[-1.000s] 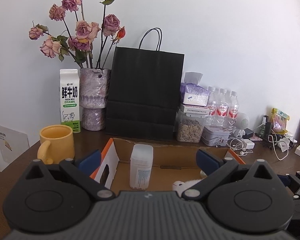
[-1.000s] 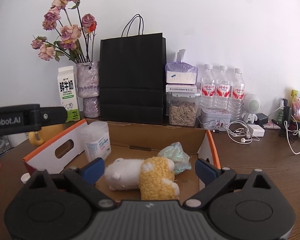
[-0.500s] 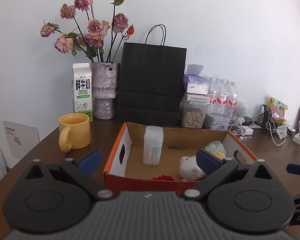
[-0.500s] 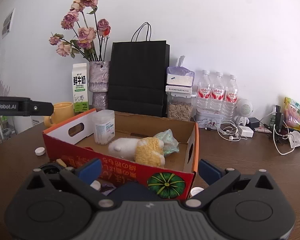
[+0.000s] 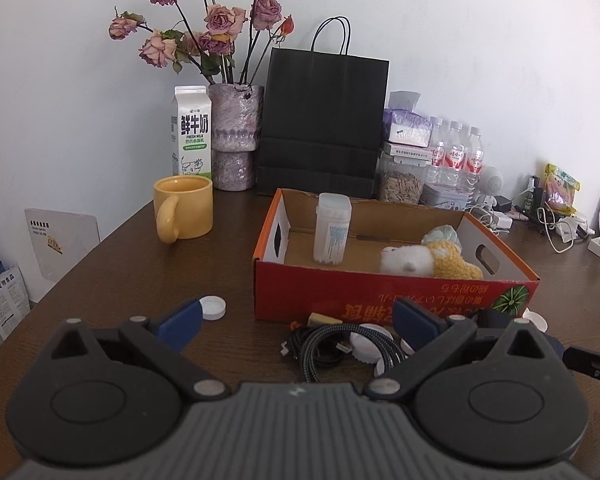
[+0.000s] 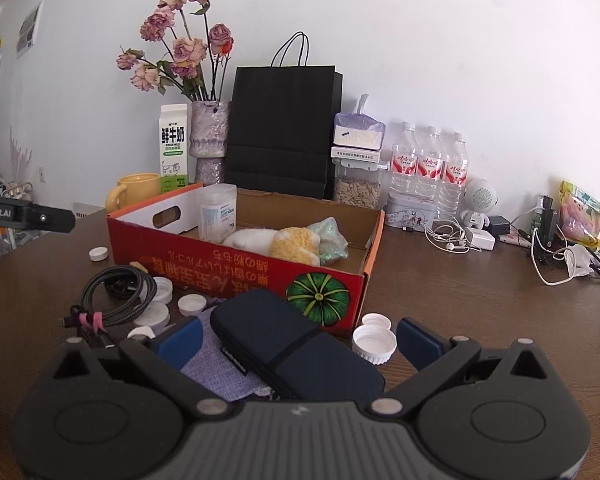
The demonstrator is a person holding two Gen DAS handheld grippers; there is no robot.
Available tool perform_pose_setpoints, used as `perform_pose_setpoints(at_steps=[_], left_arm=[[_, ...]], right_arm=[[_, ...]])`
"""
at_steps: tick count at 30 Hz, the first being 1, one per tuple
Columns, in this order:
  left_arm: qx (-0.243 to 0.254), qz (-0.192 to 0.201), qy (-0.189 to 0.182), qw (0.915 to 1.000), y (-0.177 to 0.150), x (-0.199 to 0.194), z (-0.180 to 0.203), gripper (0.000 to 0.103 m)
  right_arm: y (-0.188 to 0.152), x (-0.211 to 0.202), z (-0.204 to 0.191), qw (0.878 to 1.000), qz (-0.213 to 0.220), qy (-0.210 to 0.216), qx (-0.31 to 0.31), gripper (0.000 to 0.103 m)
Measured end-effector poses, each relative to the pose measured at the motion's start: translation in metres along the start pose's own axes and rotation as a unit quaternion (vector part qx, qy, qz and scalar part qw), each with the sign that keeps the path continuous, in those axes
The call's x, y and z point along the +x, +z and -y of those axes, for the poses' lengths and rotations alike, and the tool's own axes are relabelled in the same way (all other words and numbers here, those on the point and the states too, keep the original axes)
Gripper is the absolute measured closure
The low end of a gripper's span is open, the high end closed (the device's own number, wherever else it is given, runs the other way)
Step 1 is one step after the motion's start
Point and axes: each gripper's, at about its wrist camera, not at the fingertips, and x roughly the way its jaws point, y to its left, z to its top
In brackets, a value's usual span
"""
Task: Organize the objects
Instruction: 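Withdraw both grippers from the box toward the white bottle caps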
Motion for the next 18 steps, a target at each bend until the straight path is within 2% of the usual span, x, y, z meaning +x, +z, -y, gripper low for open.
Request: perform_pose_setpoints(at_steps=[9,18], left_arm=[[-0.005,-0.030,-0.002,0.9995,-0.019,-0.009,-0.005,0.000],[-0.012,-0.036,0.005,0.9993,-0.021,-0.005,-0.007,0.000]], right_arm=[[-0.014,-0.002,0.014,1.000,-0.025,0.010,0.008,0.000],[-0.014,0.011,0.025,0.999,-0.030,-0.001,0.031,0.001]])
